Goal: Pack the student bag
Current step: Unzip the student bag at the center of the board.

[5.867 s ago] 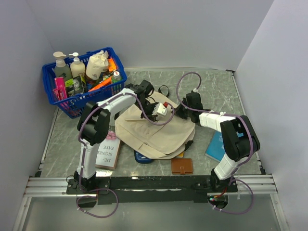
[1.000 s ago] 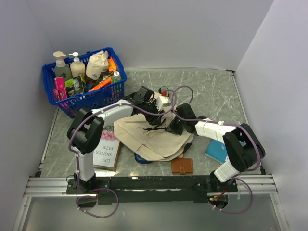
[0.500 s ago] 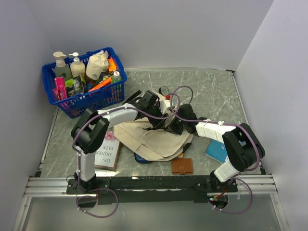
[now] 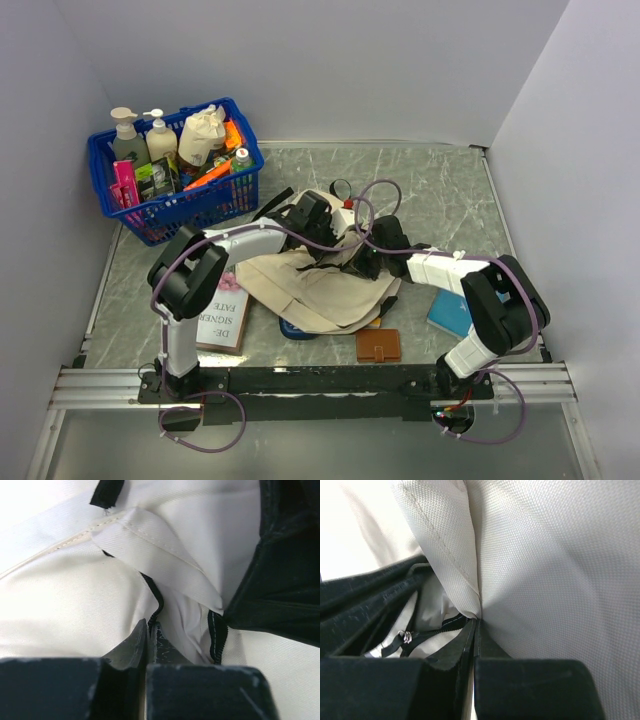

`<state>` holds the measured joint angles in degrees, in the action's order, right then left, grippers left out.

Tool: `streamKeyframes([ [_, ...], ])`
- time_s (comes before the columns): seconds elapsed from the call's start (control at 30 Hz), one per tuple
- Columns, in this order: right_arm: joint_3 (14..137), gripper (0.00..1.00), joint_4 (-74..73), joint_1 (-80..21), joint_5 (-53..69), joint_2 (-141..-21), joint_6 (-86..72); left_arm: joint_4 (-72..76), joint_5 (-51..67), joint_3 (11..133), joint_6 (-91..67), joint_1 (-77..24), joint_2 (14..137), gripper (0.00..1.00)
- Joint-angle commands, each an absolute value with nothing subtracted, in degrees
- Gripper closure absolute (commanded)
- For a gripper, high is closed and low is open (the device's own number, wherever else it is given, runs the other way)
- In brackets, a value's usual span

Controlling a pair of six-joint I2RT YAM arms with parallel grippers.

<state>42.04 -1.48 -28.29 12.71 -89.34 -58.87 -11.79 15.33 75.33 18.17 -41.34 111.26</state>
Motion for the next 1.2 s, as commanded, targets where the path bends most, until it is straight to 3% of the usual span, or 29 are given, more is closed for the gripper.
streamKeyframes([
  [0.0, 41.0, 0.98, -8.0, -28.5, 12.0, -91.8, -56.3, -10.3, 10.5, 75.9, 20.4, -41.7, 108.4, 0.99],
  [0.47, 41.0, 0.99, -1.6, -28.0, 11.8, -82.5, -49.6, -22.2, 14.6, 91.1, 14.7, -40.3, 102.7, 0.99],
  [0.63, 39.5, 0.97, 2.1, -28.1, 13.5, -79.8, -47.0, -26.8, 15.8, 90.0, 16.2, -38.4, 100.2, 0.99],
  [0.73, 39.1, 0.91, 3.7, -28.0, 14.1, -77.1, -45.2, -24.8, 14.7, 85.4, 17.2, -38.1, 99.1, 0.99],
  [0.83, 41.0, 0.72, -2.6, -28.0, 11.3, -74.1, -41.4, -22.4, 13.6, 84.0, 16.8, -38.1, 99.2, 0.99],
  [0.97, 39.7, 0.06, -11.1, -27.7, 8.3, -66.4, -37.5, -21.7, 13.0, 86.3, 16.7, -37.6, 100.4, 0.99],
  [1.03, 37.5, 0.0, -16.0, -27.4, 8.0, -60.2, -37.3, -21.9, 12.5, 87.6, 17.4, -37.6, 101.2, 0.99],
  [1.17, 36.4, 0.01, -30.6, -26.4, 6.2, -54.0, -38.1, -21.1, 12.0, 88.0, 17.8, -37.4, 101.6, 0.99],
])
